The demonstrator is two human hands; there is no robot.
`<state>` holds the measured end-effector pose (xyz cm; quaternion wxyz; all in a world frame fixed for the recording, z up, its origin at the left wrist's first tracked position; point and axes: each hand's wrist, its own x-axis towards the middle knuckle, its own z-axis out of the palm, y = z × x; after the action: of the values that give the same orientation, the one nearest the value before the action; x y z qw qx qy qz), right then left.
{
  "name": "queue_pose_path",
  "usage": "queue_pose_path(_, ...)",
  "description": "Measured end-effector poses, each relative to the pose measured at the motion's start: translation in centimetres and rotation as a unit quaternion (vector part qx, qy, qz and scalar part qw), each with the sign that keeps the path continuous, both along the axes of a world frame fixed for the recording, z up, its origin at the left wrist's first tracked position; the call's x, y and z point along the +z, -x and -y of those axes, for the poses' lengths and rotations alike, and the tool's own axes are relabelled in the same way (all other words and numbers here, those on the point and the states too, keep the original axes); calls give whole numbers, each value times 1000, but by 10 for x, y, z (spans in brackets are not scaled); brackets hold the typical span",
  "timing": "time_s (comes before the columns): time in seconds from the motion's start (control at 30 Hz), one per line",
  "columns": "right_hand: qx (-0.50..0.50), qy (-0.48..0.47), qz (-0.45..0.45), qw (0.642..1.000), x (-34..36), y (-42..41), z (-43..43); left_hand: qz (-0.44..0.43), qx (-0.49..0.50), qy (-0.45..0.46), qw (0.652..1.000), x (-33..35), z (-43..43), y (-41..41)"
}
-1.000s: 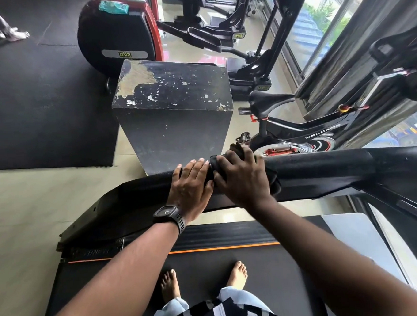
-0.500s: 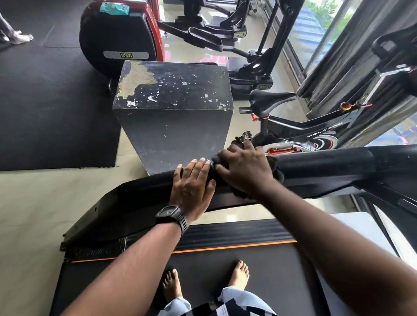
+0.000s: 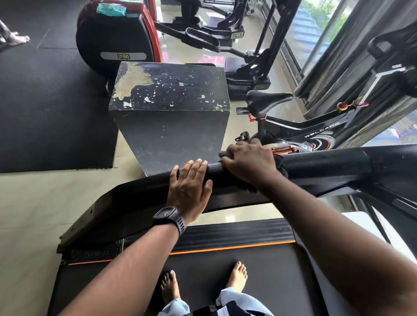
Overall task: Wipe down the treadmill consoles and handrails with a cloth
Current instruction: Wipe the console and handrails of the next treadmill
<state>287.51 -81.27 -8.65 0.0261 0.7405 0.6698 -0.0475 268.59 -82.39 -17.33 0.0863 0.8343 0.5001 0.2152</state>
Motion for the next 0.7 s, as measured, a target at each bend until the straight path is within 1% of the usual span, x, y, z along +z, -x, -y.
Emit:
queue_pose_path(0.03,-38,5,-16,999,1,-6,-2,3,2,0,1000,0,0,-1)
queue_pose_path(0.07,-65,-9,-7,998,0,-6,3,6,2,0,1000,0,0,-1)
queue_pose_path(0.13,-76,-58,48,994,-10,7,24,9,1,-3,1000,0,0,-1)
queue_pose_path(0.23,-13,-104,86,991,-27,28,51,7,4,-7,1000,0,0,-2)
queue_pose_path(0.3,40,-97,80,991,-23,23,42,7,6,-10,1000,0,1,-3)
queue_pose_path(0.37,61,-61,58,995,-11,10,21,3,5,-15,1000,0,0,-4)
queue_pose_path(0.4,53,-26,38,998,-4,3,10,1,6,-16,1000,-1,0,-4)
queue_pose_path(0.47,-11,10,-1,1000,2,-11,-1,0,10,-17,1000,-1,0,-5)
queue_pose_path(0.5,-46,0,1,999,2,-12,2,2,11,-17,1000,-1,0,-6)
queue_pose_path(0.57,-80,-49,47,994,-6,2,21,7,16,-18,1000,-1,0,-7)
queue_pose_path(0.63,-54,-87,61,993,-18,25,42,11,19,-19,1000,-2,0,-8)
queue_pose_path(0.7,12,-96,72,993,-24,32,48,10,18,-21,1000,-3,-1,-9)
